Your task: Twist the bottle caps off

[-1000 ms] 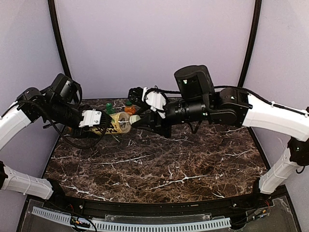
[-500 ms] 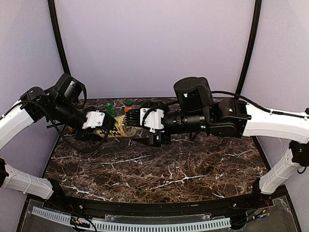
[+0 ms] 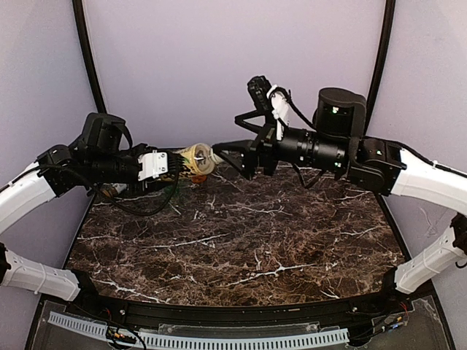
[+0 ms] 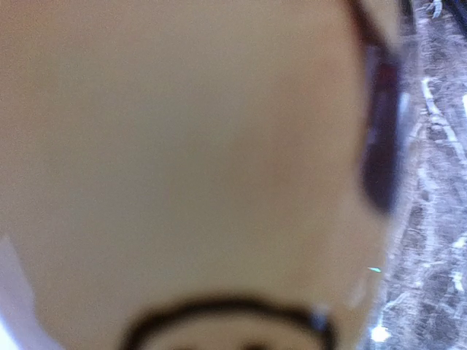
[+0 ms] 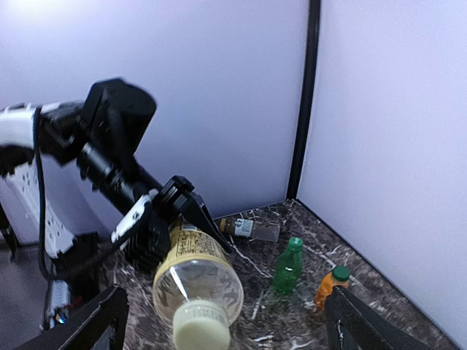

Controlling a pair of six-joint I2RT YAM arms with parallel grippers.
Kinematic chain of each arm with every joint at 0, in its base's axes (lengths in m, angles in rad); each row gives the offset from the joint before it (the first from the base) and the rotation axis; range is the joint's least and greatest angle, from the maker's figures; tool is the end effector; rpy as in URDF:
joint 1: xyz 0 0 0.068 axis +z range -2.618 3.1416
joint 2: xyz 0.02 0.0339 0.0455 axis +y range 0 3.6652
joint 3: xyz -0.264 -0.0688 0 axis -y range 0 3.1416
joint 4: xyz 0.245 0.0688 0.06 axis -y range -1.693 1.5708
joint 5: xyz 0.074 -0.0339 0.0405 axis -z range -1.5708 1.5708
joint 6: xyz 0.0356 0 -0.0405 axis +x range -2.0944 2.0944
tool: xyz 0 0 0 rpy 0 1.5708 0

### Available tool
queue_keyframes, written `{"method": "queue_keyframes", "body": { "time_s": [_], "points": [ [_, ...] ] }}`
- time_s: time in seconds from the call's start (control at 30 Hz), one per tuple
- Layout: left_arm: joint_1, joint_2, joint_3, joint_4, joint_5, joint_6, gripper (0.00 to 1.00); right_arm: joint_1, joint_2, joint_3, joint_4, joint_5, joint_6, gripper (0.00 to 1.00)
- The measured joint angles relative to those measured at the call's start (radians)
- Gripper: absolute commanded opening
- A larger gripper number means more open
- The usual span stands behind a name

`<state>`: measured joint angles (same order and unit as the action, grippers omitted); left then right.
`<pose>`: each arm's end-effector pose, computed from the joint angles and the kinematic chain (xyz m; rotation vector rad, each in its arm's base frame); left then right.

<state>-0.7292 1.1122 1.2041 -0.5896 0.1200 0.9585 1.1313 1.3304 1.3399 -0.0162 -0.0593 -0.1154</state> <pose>0.1744 -0.1615 0.3803 1.5907 1.3162 0.0173 0.1305 0.2824 0.4315 -0.9969 1.3037 0.8351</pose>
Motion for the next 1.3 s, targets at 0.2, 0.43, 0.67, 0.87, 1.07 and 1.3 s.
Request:
{"method": "queue_keyframes", "body": {
  "time_s": [0.2,0.43,0.67,0.87,1.07,1.3],
  "points": [
    [0.0,-0.023,-0.164,0.364,-0.266,0.098,0.22,-0.048,0.108,0.134,-0.039,0.09,0.451,0.8],
    [-0.002,-0.023,-0.194,0.57,-0.408,0.194,0.22,-0.057,0.143,0.168,-0.041,0.109,0.65,0.7],
    [-0.004,-0.023,-0.214,0.618,-0.434,0.228,0.22,-0.089,0.171,0.167,-0.016,0.069,0.746,0.51],
    [-0.005,-0.027,-0.214,0.62,-0.435,0.235,0.22,-0.102,0.196,0.167,0.016,0.048,0.77,0.53],
    [-0.005,-0.027,-0.214,0.62,-0.435,0.235,0.22,-0.105,0.209,0.158,0.016,0.049,0.786,0.33],
    [-0.005,-0.028,-0.214,0.618,-0.435,0.238,0.21,-0.107,0.209,0.154,0.027,0.029,0.795,0.08]
  ]
}}
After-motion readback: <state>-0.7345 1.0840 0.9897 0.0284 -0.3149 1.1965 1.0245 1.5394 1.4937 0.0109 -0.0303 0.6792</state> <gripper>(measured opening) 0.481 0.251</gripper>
